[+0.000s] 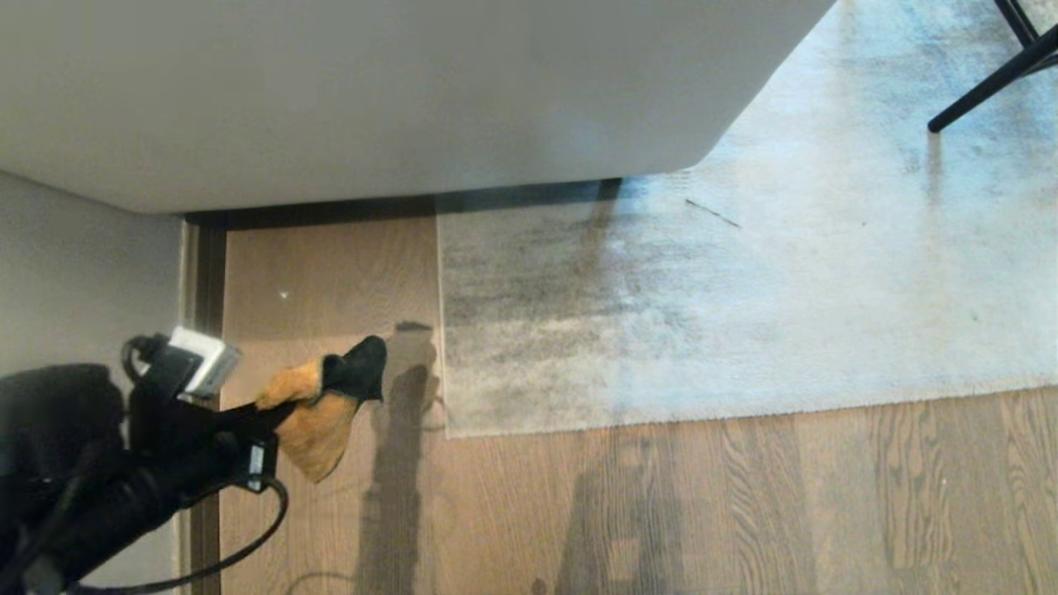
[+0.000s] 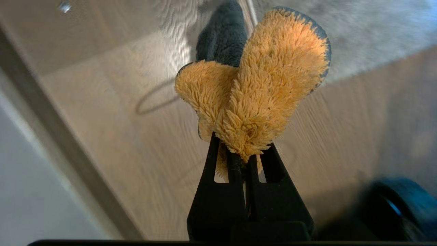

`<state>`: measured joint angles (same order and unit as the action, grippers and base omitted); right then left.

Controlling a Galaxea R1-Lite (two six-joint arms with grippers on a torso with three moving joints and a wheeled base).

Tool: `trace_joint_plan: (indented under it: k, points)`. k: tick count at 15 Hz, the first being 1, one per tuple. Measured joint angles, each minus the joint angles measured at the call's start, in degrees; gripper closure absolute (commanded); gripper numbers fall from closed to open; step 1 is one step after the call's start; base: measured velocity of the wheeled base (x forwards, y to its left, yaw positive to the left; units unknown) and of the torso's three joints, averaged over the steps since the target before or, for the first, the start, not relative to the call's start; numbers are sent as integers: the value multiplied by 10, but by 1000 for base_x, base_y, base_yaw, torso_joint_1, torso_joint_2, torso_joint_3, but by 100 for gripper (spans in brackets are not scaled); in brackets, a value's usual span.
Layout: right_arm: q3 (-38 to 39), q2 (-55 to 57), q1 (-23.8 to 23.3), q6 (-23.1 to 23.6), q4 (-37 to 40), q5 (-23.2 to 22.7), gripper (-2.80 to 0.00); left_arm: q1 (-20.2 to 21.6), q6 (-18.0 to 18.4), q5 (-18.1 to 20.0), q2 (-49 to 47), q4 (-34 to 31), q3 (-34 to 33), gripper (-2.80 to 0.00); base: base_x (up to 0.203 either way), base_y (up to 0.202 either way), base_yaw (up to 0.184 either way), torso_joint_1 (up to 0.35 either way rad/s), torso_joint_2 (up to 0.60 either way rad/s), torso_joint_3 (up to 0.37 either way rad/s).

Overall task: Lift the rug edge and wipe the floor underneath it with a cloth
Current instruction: Put down the rag

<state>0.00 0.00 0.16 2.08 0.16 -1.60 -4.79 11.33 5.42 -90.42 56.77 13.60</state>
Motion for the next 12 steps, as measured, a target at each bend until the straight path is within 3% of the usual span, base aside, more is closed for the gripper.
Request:
trace_joint_plan:
  k: [3, 5, 6, 7, 12]
  points:
    - [0, 0, 0, 0, 0, 0, 0, 12, 4, 8, -177, 215, 12, 0, 0, 0, 0, 0, 0, 0]
    - [0, 0, 0, 0, 0, 0, 0, 28, 7, 18, -248, 296, 39, 0, 0, 0, 0, 0, 0, 0]
    - [0, 0, 0, 0, 0, 0, 0, 34, 8, 19, -272, 302, 52, 0, 0, 0, 0, 0, 0, 0]
    - [0, 0, 0, 0, 0, 0, 0, 38, 9, 20, -291, 303, 64, -280, 0, 0, 0, 0, 0, 0]
    - [0, 0, 0, 0, 0, 0, 0, 59, 20, 29, -332, 304, 75, -280, 0, 0, 0, 0, 0, 0]
